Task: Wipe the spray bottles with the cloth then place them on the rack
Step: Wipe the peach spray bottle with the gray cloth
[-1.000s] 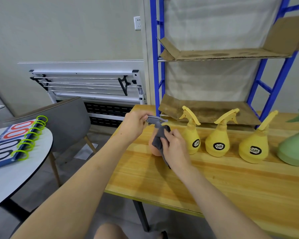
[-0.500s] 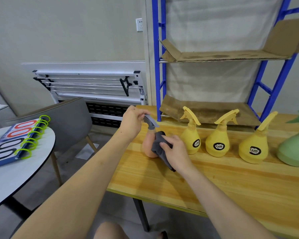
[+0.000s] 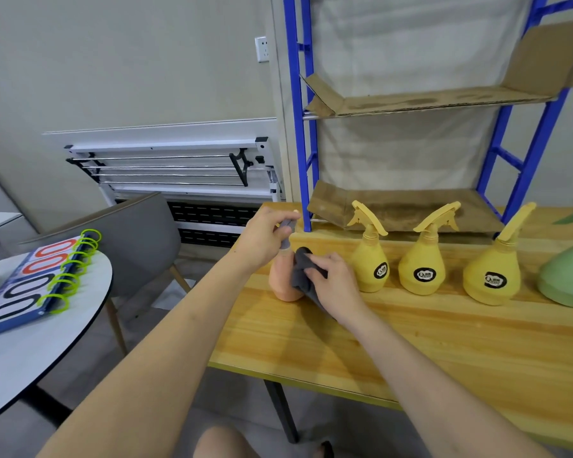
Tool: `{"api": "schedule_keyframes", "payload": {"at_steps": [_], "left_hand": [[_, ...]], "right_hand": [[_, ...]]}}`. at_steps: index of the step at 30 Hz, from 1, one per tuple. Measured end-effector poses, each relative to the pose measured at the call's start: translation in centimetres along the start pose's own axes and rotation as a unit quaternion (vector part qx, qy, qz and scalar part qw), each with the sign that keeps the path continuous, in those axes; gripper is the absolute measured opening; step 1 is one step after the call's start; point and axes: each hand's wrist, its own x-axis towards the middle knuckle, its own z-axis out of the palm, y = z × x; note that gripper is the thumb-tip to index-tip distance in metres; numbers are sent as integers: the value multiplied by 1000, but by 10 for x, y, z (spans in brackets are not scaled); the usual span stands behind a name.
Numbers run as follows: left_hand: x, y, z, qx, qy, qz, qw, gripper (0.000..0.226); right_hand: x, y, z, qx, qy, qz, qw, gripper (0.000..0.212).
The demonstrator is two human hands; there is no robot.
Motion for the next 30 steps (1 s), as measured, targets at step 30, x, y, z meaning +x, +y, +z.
{"api": "schedule_keyframes", "payload": {"at_steps": [30], "left_hand": [[-11, -25, 10, -262, 60, -122, 955, 23]], "right_hand": [[3, -18, 17, -23, 105, -151, 983, 34]]}}
